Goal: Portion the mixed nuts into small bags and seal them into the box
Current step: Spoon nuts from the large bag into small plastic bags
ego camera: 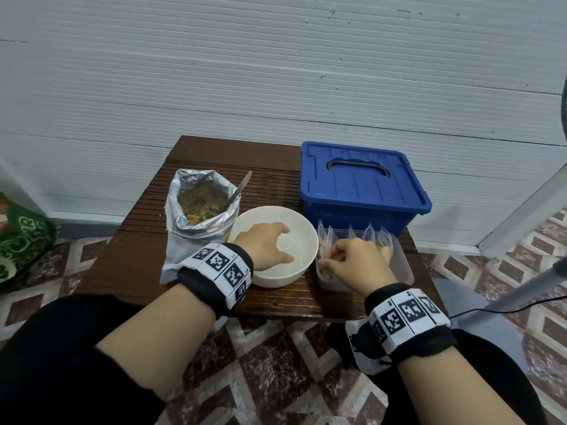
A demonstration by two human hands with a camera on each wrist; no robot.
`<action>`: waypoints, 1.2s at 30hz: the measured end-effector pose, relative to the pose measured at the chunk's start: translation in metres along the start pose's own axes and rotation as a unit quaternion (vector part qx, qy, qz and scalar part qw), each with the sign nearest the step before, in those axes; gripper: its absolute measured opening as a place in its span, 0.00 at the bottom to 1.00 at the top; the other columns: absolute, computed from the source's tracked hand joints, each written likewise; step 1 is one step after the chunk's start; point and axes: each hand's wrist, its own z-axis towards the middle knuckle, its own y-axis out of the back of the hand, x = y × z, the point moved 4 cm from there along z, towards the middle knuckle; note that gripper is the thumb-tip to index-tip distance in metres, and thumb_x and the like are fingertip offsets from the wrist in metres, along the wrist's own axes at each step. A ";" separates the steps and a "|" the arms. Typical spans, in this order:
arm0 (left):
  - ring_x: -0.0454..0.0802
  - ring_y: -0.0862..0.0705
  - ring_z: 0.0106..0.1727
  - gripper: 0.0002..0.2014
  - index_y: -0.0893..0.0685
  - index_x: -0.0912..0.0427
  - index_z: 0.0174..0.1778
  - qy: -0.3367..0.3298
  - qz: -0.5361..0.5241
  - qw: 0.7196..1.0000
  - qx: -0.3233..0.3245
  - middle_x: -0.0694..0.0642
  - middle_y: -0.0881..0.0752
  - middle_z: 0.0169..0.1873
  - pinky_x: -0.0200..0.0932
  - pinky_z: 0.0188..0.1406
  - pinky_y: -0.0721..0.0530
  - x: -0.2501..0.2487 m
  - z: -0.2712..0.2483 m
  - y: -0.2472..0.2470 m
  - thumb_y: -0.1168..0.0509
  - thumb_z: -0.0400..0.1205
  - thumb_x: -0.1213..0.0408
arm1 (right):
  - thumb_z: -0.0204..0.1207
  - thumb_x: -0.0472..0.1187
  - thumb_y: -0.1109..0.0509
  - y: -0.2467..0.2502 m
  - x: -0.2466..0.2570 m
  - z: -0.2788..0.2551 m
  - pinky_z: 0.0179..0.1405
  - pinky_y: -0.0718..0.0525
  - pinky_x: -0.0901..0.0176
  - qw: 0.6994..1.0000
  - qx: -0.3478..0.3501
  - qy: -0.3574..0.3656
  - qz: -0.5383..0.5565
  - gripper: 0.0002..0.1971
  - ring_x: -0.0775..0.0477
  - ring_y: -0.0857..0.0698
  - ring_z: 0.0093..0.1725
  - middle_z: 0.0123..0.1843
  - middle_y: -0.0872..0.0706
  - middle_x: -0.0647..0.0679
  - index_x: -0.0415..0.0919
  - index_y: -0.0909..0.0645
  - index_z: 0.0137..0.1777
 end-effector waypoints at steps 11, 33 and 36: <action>0.50 0.20 0.62 0.20 0.21 0.50 0.69 -0.002 0.082 0.997 0.009 0.50 0.17 0.61 0.49 0.67 0.23 -0.001 0.001 -0.013 0.30 0.79 0.59 | 0.77 0.51 0.31 0.014 0.005 -0.007 0.66 0.28 0.40 0.986 -0.124 0.059 0.098 0.02 0.53 0.17 0.51 0.41 0.16 0.60 0.58 0.22 0.45; 0.38 0.14 0.38 0.05 0.21 0.51 0.45 -0.118 -0.290 0.935 -0.165 0.49 0.12 0.42 0.30 0.39 0.23 -0.024 -0.015 0.037 0.39 0.86 0.64 | 0.77 0.60 0.34 0.010 0.012 -0.009 0.66 0.28 0.38 0.978 -0.153 0.106 0.093 0.20 0.49 0.21 0.59 0.55 0.12 0.57 0.54 0.19 0.65; 0.40 0.14 0.36 0.07 0.22 0.54 0.47 -0.159 -0.354 0.916 -0.101 0.50 0.12 0.39 0.36 0.39 0.20 -0.031 -0.018 0.036 0.42 0.86 0.69 | 0.74 0.66 0.38 0.008 0.013 -0.008 0.65 0.25 0.39 0.971 -0.143 0.117 0.151 0.28 0.48 0.20 0.60 0.57 0.13 0.55 0.54 0.22 0.70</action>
